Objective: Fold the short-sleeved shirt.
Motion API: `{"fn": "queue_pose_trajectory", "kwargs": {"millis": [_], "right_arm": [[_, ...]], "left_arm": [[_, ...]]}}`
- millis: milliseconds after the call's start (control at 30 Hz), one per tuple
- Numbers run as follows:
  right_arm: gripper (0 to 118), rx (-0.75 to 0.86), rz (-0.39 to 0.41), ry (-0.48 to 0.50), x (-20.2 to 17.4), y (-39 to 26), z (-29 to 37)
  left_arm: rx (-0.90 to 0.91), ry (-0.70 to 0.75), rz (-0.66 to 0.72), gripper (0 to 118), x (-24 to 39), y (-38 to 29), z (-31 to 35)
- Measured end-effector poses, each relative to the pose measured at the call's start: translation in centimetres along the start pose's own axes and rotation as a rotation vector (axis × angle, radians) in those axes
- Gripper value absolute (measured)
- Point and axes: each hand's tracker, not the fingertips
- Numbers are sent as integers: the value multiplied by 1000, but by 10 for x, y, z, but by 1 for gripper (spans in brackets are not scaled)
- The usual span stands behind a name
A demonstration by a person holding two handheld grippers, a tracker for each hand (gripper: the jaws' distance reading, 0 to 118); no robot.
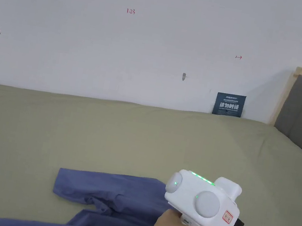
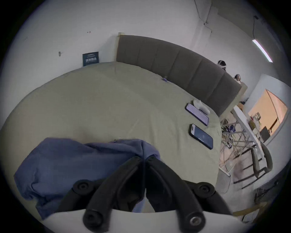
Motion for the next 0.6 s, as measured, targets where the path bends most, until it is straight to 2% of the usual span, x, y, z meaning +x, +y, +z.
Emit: {"fn": "queue_pose_trajectory", "kwargs": {"millis": [33, 67, 100, 167, 300, 433, 467, 533, 567, 600], "right_arm": [[2, -4, 2, -7, 0, 0, 0], [2, -7, 6, -11, 0, 0, 0], [2, -9, 10, -14, 0, -1, -1], [2, -9, 15, -23, 0, -1, -1], [2, -8, 19, -24, -3, 9, -4], [2, 53, 57, -1, -13, 24, -4], [2, 68, 70, -1, -17, 28, -6], [1, 87, 88, 7, -22, 35, -10], [2, 93, 92, 11, -23, 37, -12], [2, 102, 96, 17, -26, 39, -15]], "left_arm": [[47, -5, 71, 56, -6, -1, 4], [97, -49, 147, 97, -13, -2, 11], [138, -81, 216, 118, -21, -3, 21], [300, -138, 324, 116, -34, -7, 56], [281, 87, 325, 116, -51, -29, 139], [379, 351, 263, 101, -67, -78, 234], [399, 416, 255, 101, -68, -93, 258], [424, 556, 257, 57, -62, -130, 298], [418, 615, 277, 25, -58, -145, 311], [427, 664, 299, 0, -53, -165, 325]]}}
